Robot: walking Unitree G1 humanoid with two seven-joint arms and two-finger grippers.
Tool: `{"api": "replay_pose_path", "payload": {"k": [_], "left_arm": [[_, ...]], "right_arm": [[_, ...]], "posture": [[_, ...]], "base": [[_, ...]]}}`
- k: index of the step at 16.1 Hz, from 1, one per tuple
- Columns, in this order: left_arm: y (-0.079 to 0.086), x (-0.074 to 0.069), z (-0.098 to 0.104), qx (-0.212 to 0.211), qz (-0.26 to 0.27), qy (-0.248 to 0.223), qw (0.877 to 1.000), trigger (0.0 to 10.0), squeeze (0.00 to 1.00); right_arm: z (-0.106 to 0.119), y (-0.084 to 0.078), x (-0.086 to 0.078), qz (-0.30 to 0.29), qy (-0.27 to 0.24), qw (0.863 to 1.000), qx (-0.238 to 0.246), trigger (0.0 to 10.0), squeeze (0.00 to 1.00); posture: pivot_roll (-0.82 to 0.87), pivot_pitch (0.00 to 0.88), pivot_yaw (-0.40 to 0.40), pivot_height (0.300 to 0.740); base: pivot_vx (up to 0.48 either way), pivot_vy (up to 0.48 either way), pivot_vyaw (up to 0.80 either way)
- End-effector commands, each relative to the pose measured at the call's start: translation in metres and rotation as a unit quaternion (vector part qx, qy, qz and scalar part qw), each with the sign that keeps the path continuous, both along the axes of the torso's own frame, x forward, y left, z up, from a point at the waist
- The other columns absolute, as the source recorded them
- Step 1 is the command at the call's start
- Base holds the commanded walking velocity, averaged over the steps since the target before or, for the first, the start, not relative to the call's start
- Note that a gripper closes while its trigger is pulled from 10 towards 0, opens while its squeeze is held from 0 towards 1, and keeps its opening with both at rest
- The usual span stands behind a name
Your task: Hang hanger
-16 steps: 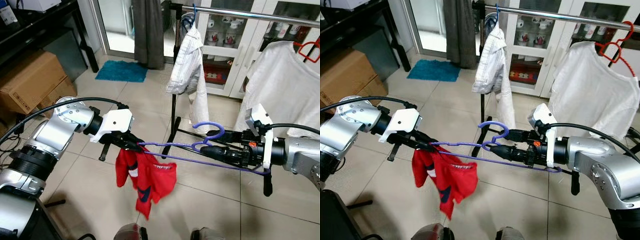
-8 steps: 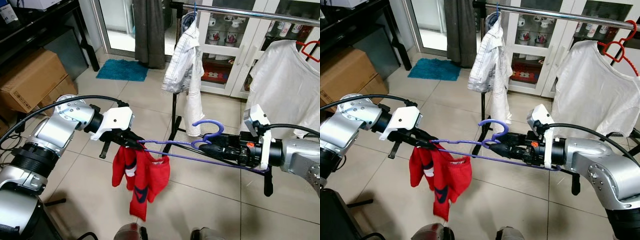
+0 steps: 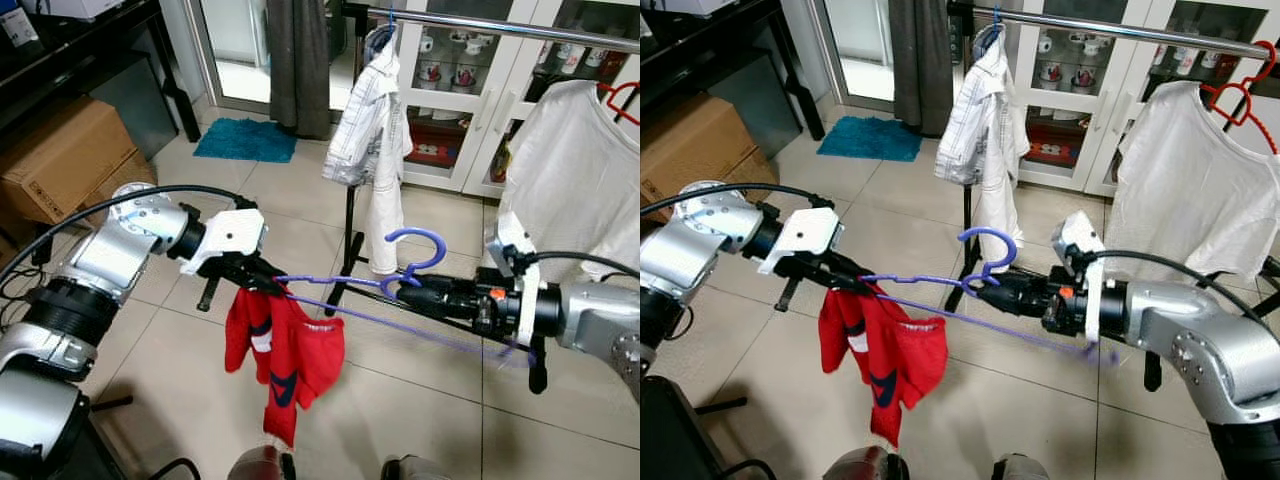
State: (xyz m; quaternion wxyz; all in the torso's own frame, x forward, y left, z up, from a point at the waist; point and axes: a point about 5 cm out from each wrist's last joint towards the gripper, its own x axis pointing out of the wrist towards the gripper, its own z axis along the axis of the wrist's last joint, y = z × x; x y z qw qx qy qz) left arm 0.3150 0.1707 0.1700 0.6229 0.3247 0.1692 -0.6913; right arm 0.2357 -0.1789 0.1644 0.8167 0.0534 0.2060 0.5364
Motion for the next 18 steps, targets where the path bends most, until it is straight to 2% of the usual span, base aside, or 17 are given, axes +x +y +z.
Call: {"api": "replay_pose_path", "payload": {"k": [1, 6, 10, 11, 12, 13, 14, 15, 18], "left_arm": [[0.000, 0.004, 0.010, 0.000, -0.008, -0.017, 1.000, 0.0, 0.00], [0.000, 0.010, 0.022, 0.009, -0.030, -0.022, 0.999, 0.0, 0.00], [-0.003, 0.014, 0.030, -0.003, -0.038, -0.018, 0.999, 0.0, 0.00], [-0.005, 0.016, 0.033, -0.011, -0.040, -0.010, 0.999, 1.3, 0.00], [-0.006, 0.017, 0.035, -0.018, -0.037, -0.006, 0.999, 10.0, 0.00], [-0.008, 0.019, 0.037, -0.027, -0.033, 0.000, 0.999, 10.0, 0.00], [-0.009, 0.019, 0.039, -0.031, -0.034, 0.000, 0.999, 10.0, 0.74], [-0.011, 0.020, 0.041, -0.039, -0.035, -0.001, 0.999, 10.0, 1.00], [-0.015, 0.021, 0.046, -0.059, -0.036, 0.002, 0.998, 10.0, 1.00]], "right_arm": [[0.003, -0.001, -0.001, -0.006, -0.011, 1.000, 0.010, 0.0, 0.00], [-0.004, 0.007, -0.003, -0.026, -0.016, 0.999, 0.033, 0.0, 0.00], [-0.005, 0.010, -0.002, -0.038, -0.038, 0.997, 0.047, 0.0, 0.00], [-0.002, 0.014, -0.001, -0.042, -0.049, 0.996, 0.064, 0.0, 0.00], [-0.002, 0.015, -0.001, -0.044, -0.051, 0.996, 0.066, 0.0, 0.00], [-0.002, 0.015, -0.001, -0.048, -0.054, 0.995, 0.067, 0.0, 0.00], [-0.002, 0.015, -0.001, -0.053, -0.056, 0.995, 0.068, 0.0, 0.00], [-0.002, 0.015, -0.002, -0.055, -0.059, 0.994, 0.070, 0.0, 0.00], [-0.001, 0.014, 0.000, -0.065, -0.066, 0.993, 0.075, 0.0, 0.00]], "posture": [[-0.10, 0.000, 0.080, 0.740], [-0.09, 0.000, 0.154, 0.740], [-0.09, 0.000, 0.177, 0.740], [-0.10, 0.000, 0.184, 0.740], [-0.10, 0.000, 0.186, 0.740], [-0.10, 0.000, 0.186, 0.740], [-0.10, 0.000, 0.186, 0.740], [-0.10, 0.000, 0.186, 0.740], [-0.11, 0.000, 0.195, 0.740]], "base": [[0.000, 0.000, 0.00], [0.000, 0.000, 0.00], [0.000, 0.000, 0.00], [0.000, 0.000, 0.00], [0.000, 0.000, 0.00], [0.000, 0.000, 0.00], [0.000, 0.000, 0.00], [0.000, 0.000, 0.00], [0.000, 0.000, 0.00]]}}
